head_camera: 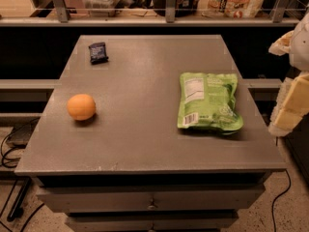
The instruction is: Move green rice chip bag near rxbar blueberry
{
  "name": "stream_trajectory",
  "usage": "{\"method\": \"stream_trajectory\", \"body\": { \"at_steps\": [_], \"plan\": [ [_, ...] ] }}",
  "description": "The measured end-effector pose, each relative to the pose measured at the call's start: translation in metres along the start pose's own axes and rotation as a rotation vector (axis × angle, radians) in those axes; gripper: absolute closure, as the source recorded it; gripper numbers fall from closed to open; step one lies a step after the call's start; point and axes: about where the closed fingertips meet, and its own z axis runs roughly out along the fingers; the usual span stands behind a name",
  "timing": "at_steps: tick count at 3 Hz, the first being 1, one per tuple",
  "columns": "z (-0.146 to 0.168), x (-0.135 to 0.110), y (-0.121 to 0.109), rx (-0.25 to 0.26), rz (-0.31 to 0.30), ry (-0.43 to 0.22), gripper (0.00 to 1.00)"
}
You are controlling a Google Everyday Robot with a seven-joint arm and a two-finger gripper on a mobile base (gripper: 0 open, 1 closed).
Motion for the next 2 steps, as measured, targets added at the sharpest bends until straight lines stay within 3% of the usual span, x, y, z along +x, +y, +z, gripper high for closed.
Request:
{"method": "stream_trajectory", "body": {
  "at_steps": [2],
  "plan": [
    [0.001, -0.003, -0.011, 0.019, -0.001, -0.038, 0.0]
  ]
}}
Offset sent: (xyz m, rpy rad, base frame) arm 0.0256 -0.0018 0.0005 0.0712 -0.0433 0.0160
